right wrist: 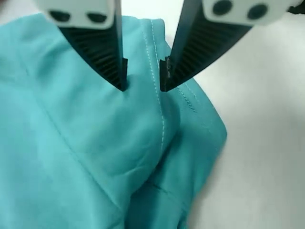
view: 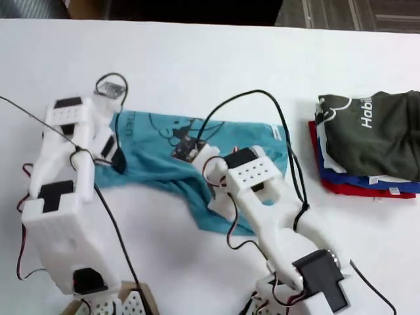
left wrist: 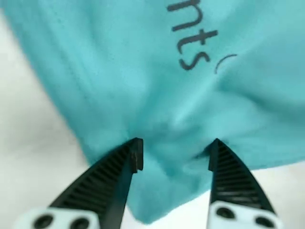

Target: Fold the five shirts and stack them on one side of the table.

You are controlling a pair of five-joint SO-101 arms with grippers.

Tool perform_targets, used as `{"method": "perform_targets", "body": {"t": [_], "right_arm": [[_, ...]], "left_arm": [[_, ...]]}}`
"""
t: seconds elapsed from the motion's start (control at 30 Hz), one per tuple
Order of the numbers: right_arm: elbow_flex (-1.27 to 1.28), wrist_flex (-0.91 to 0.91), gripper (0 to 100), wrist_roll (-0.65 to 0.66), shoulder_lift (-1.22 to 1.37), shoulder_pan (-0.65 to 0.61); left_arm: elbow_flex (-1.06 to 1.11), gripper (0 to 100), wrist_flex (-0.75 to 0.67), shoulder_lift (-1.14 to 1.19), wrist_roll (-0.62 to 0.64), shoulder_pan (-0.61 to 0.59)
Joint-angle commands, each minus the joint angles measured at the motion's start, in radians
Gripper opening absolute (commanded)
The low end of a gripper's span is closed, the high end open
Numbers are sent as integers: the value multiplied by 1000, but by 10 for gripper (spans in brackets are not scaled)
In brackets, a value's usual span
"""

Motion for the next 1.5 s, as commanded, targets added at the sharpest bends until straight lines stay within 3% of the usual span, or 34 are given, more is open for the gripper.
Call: {"method": "perform_targets", "body": {"t": [0.0, 0.17, 0.4, 0.77, 1.2, 1.33, 1.47], "right_arm": [[-9, -4, 127, 3, 2, -7], [-6, 25, 127, 6, 2, -24], [-5, 10, 127, 6, 12, -153], [-2, -42, 125, 8, 15, -148], [-11, -82, 120, 8, 176, -90], [-54, -64, 12, 6, 174, -88], [-94, -18, 21, 6, 113, -88]], "left_arm": [[-124, 244, 83, -41, 9, -23], [-214, 245, 92, -29, 5, -49], [-208, 245, 92, -2, 11, -38], [-196, 245, -3, 212, 55, -34], [-196, 245, -14, 215, 64, -28], [-196, 245, -14, 215, 64, -28], [-196, 245, -14, 215, 64, -28]]}}
